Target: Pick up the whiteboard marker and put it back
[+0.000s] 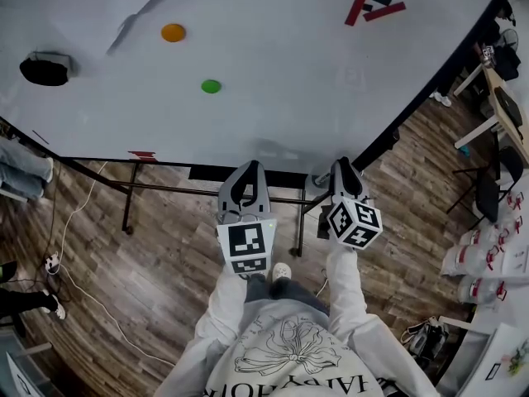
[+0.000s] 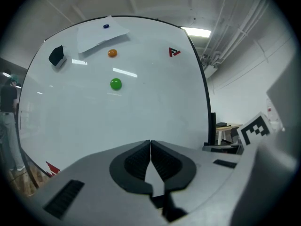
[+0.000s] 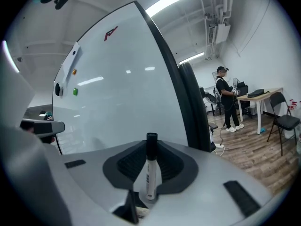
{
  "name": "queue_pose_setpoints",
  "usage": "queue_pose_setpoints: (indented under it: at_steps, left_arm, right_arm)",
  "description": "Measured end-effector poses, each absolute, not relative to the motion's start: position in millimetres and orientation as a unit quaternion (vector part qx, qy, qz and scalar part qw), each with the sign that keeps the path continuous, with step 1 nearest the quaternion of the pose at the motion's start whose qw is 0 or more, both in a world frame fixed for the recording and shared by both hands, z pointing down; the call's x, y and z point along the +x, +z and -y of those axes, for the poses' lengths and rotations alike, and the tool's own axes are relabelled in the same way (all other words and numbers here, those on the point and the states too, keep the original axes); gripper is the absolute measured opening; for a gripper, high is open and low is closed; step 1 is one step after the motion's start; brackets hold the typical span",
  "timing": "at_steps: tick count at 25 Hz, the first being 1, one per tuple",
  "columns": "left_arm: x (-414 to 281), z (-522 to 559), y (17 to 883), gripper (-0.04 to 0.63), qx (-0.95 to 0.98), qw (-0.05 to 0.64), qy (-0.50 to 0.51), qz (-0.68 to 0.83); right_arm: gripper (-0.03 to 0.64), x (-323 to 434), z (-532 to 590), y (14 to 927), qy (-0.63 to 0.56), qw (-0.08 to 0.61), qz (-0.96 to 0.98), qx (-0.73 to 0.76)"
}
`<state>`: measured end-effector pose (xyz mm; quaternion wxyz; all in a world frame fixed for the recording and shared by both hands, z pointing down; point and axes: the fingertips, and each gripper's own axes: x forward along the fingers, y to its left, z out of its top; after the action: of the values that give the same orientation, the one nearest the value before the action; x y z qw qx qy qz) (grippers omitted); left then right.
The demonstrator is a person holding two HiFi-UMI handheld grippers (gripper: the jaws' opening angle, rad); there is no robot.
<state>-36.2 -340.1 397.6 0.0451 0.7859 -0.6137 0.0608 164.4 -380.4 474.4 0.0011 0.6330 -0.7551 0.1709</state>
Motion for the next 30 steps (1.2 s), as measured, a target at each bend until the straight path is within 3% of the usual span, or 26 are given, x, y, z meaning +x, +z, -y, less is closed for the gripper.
queue_pose_setpoints:
  at_steps: [24,30]
  left_arm:
    - [-15,356,433,0.006,0.795,0.071,0.086,0.597]
    - [-17,356,432,0.006,0.793,0.073,0.082,0.599]
  right_arm:
    - [0.066,169,392,551,0.232,0.073,0.727,0.642]
    - [0.129,170,390,545,0.221,0.075,0.726,0.647]
